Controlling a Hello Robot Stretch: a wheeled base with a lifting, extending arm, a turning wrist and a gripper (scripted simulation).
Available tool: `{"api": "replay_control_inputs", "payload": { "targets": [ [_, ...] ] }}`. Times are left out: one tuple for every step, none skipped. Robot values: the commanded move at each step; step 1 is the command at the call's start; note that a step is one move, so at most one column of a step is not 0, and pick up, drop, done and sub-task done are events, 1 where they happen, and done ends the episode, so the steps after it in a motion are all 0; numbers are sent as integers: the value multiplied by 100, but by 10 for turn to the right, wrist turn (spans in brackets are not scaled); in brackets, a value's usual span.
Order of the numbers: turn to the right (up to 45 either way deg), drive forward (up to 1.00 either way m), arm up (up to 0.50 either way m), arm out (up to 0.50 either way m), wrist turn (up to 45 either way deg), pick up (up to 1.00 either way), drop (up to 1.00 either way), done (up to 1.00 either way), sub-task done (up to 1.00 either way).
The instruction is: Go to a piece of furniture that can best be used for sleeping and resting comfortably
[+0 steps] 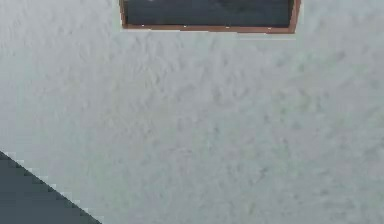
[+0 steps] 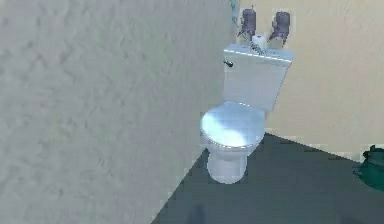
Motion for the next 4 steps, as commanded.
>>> {"api": "replay_control_inputs", "payload": {
  "targets": [
    [-450,0,0,0,0,0,0,0,0],
    [-120,0,0,0,0,0,0,0,0],
    [0,45,0,0,0,0,0,0,0],
    [-450,0,0,0,0,0,0,0,0]
  ]
}}
